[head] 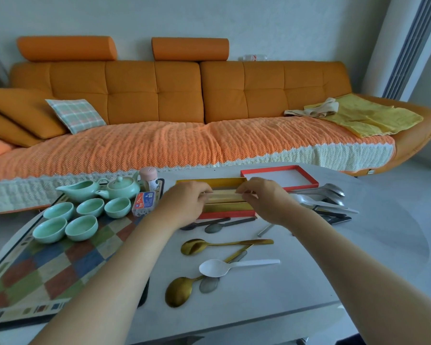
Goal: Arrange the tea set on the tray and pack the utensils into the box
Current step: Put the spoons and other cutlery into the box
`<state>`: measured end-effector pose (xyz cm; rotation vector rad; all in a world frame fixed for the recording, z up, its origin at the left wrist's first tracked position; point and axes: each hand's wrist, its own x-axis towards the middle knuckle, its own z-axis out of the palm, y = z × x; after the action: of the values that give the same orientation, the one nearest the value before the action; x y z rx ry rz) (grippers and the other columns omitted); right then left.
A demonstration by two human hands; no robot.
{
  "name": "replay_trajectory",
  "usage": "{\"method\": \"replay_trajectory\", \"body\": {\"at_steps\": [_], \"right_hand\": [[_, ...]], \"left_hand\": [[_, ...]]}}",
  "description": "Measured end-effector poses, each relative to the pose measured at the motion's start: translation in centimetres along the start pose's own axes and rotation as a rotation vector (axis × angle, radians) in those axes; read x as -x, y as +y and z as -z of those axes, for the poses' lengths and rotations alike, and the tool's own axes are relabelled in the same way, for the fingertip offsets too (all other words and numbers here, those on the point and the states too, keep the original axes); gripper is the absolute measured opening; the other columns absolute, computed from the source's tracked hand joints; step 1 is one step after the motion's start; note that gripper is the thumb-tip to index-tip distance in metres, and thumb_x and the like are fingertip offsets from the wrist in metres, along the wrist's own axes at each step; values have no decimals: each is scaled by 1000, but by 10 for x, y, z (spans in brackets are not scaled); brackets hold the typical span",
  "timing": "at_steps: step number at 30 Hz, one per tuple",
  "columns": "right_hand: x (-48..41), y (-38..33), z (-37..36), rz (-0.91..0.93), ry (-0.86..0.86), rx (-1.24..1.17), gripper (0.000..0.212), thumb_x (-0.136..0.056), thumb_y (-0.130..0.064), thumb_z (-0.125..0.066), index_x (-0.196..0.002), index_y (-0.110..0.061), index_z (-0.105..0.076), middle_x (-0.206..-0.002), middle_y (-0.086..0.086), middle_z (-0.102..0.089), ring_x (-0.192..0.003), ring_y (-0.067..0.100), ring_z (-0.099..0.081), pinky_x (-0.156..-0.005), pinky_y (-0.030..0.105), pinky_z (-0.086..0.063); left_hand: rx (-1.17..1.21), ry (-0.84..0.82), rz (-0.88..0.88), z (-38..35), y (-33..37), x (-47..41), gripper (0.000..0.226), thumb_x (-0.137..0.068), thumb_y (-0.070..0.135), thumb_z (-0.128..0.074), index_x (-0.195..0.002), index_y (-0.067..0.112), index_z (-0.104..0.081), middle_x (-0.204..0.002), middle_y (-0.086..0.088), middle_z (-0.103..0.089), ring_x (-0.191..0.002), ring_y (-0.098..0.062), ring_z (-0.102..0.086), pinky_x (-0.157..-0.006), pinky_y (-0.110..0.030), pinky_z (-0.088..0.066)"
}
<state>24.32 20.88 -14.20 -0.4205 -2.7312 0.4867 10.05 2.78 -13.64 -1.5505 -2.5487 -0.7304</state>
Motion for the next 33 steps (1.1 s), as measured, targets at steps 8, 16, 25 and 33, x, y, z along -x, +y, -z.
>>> {"method": "replay_trajectory", "body": {"at_steps": [8, 16, 25, 33], "right_hand": [[-33, 1, -25, -88, 54, 4, 32, -103, -11, -42, -120, -21, -68, -109, 2, -62, -105, 24, -58, -81, 27, -43], [-57, -4, -42, -215, -111, 322, 41, -96, -10, -42, -119, -34, -66, -107, -3, -64, -102, 19, -55, -100, 39, -36], [-54, -12, -60, 13, -141, 104, 49, -94, -48, -33, -91, -21, -73, -96, -8, -67, -86, 15, -61, -78, 42, -55], [-48, -15, -60, 97, -100, 146, 52, -99, -44, -28, -91, -18, -72, -99, -5, -70, -91, 16, -59, -83, 40, -50]], "left_hand": [[-258, 217, 55, -6, -48, -7, 24, -98, 28, -54, -117, 27, -69, -113, 5, -65, -111, -21, -52, -96, -38, -34], [-198, -169, 12, -33, -50, -13, 47, -103, 50, -27, -132, 28, -57, -140, 6, -55, -129, -17, -47, -116, -40, -19], [-253, -192, 6, -32, -48, -21, 54, -97, 62, -31, -134, 33, -56, -144, 7, -45, -132, -19, -38, -113, -38, -18], [-304, -273, -32, -30, -44, -19, 53, -95, 57, -43, -142, 33, -49, -150, 7, -44, -138, -21, -36, -113, -37, -21]]}}
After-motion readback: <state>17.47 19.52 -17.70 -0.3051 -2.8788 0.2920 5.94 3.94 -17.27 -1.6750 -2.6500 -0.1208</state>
